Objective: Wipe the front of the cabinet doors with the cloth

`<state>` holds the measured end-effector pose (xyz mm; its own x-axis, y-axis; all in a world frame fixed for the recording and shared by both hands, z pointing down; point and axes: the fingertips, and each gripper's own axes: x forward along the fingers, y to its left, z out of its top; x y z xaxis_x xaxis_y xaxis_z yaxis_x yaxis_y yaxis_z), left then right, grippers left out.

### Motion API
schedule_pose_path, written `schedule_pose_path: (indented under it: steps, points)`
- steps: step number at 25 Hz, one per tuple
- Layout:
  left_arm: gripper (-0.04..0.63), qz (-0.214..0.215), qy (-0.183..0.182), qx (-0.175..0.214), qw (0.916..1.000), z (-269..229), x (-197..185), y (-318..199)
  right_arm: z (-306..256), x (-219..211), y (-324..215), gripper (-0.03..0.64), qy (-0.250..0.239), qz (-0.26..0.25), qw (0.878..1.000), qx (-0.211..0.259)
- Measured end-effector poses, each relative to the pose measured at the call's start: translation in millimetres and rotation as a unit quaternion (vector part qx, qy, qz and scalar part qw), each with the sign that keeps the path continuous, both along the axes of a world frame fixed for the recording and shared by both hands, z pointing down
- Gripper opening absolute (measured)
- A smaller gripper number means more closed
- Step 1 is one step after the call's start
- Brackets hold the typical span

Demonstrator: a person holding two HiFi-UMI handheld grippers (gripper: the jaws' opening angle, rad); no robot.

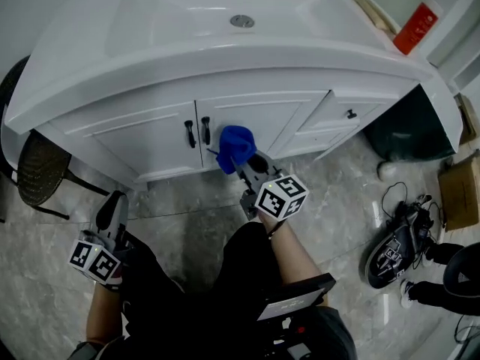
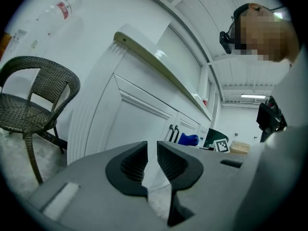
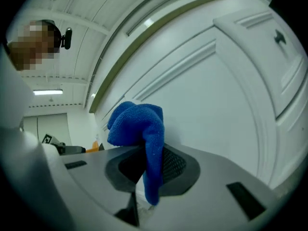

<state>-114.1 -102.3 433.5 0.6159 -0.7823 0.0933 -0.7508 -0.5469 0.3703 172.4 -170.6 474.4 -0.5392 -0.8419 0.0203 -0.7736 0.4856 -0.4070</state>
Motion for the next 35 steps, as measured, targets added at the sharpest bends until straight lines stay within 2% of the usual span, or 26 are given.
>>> schedule_pose_path:
  steps: [3, 7, 10, 13, 17, 21, 28, 35]
  points:
    - [0.063, -0.019, 0.002, -0.001, 0.9998, 1.0, -17.6, 1.5, 23.1, -30.0, -9.5, 0.052, -0.011, -0.027, 0.999, -0.024]
    - [0.063, -0.036, 0.001, -0.009, 0.9993, 7.6, -34.4, 3.8, 45.3, -42.2, -25.9, 0.052, -0.001, -0.026, 0.999, -0.046]
    - [0.063, -0.033, -0.006, -0.008, 0.9994, 10.2, -37.9, 2.9, 51.1, -39.1, -31.1, 0.052, 0.034, -0.016, 0.998, -0.044]
    - [0.063, -0.024, -0.013, -0.004, 0.9996, 7.9, -30.7, -0.7, 50.6, -23.8, -34.9, 0.052, 0.091, 0.011, 0.995, -0.028]
    - [0.063, -0.004, -0.012, -0.001, 0.9999, 5.3, -12.2, -7.9, 48.1, 12.0, -37.5, 0.052, 0.131, 0.063, 0.989, -0.013]
    - [0.063, 0.022, -0.005, 0.0, 0.9997, 2.1, 10.9, -11.4, 54.6, 66.0, -31.2, 0.052, 0.155, 0.117, 0.981, -0.026]
    - [0.063, 0.04, -0.003, -0.007, 0.9992, 12.1, 30.9, -13.7, 57.6, 176.6, -19.5, 0.052, 0.136, 0.228, 0.963, -0.045]
    - [0.063, 0.02, 0.006, -0.01, 0.9997, 14.2, 17.0, -14.6, 70.7, 233.6, -6.4, 0.052, 0.128, 0.303, 0.941, -0.074]
